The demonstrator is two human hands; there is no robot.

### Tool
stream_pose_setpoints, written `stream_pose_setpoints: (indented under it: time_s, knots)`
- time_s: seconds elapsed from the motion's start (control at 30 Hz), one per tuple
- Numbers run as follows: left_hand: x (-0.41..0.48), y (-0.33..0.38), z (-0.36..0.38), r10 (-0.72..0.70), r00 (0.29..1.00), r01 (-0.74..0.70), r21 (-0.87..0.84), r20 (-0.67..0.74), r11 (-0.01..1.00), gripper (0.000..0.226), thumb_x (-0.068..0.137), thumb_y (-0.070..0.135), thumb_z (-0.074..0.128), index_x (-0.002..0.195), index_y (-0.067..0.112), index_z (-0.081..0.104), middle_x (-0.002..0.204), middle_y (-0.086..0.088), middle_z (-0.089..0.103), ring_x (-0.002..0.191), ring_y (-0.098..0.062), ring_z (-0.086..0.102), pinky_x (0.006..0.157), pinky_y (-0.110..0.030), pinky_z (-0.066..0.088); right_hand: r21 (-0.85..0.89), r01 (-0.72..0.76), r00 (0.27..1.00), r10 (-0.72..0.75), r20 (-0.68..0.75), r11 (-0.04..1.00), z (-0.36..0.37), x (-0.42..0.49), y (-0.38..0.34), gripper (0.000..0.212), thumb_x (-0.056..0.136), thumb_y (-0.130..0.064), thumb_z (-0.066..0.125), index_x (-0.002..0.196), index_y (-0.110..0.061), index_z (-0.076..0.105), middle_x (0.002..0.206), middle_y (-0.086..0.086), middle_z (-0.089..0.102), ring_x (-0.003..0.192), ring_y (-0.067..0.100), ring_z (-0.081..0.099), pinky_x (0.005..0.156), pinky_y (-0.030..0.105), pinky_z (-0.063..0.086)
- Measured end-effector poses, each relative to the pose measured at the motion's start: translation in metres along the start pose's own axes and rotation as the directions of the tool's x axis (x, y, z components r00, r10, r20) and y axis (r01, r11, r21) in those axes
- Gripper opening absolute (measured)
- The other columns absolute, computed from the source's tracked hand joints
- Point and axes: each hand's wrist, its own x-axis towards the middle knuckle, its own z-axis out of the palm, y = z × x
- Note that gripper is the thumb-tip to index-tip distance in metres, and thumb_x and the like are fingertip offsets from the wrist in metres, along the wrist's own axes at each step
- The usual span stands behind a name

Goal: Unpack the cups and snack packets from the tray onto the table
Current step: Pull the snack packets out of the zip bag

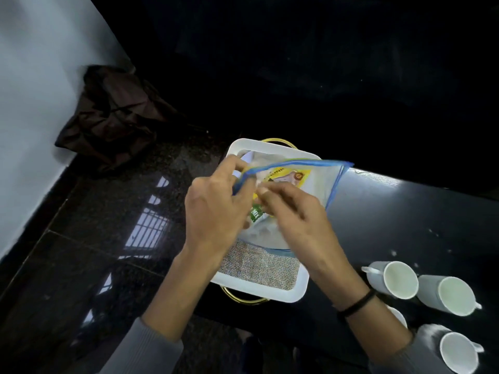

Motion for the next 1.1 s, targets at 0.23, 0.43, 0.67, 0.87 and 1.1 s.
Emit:
stream_pose_setpoints:
  time_s: [0.23,0.43,0.67,0.87,1.1]
  knots:
    - [-0.035,-0.019,0.012,0.176,0.953,-0.205,0.098,0.245,0.974,0.032,0.092,0.063,0.054,0.090,0.034,0.069,0.059,0.016,0.067,0.057,0.003,0.065,0.059,-0.027,0.054,0.561,-0.269,0.955,0.292,0.050,0.783,-0.006,0.002,0.010,0.045,0.096,-0.045,0.063,0.119,-0.007,0.071,0.108,0.012,0.078,0.103,0.026,0.074,0.089,0.042,0.062]
    - [-0.020,-0.066,0.023,-0.267,0.964,0.266,0.021,0.019,0.964,0.031,0.096,0.059,0.049,0.099,0.036,0.070,0.086,0.017,0.072,0.080,-0.001,0.067,0.067,-0.028,0.048,0.465,-0.251,0.951,0.307,-0.047,0.849,-0.021,0.002,0.016,0.031,0.099,-0.028,0.058,0.076,-0.023,0.078,0.106,-0.006,0.078,0.102,0.018,0.075,0.095,0.051,0.058]
    - [-0.003,-0.101,0.046,-0.710,0.614,0.789,-0.233,0.344,0.569,0.056,0.089,0.077,0.044,0.107,0.028,0.064,0.099,0.003,0.075,0.094,-0.017,0.068,0.078,-0.036,0.050,0.593,-0.248,0.959,0.108,0.261,0.766,-0.036,0.000,0.000,0.033,0.099,-0.018,0.044,0.074,-0.012,0.064,0.129,0.009,0.072,0.091,0.036,0.076,0.058,0.030,0.049]
    - [-0.034,-0.113,0.064,-0.459,0.492,0.839,-0.543,0.740,0.024,0.072,0.086,0.073,0.058,0.127,0.015,0.072,0.131,-0.019,0.069,0.117,-0.037,0.068,0.095,-0.051,0.056,0.629,-0.332,0.935,0.156,0.319,0.703,-0.046,-0.002,0.006,0.053,0.100,-0.050,0.043,0.074,-0.012,0.069,0.130,0.020,0.070,0.080,0.039,0.077,0.048,0.027,0.047]
    - [-0.046,-0.115,0.072,-0.629,0.467,0.817,-0.576,0.621,0.038,0.064,0.079,0.060,0.076,0.122,0.013,0.075,0.125,-0.021,0.071,0.115,-0.042,0.068,0.105,-0.062,0.048,0.610,-0.440,0.858,0.508,0.071,0.658,-0.049,0.005,0.031,0.048,0.101,-0.044,0.050,0.086,-0.008,0.078,0.095,0.014,0.079,0.074,0.029,0.072,0.054,0.030,0.057]
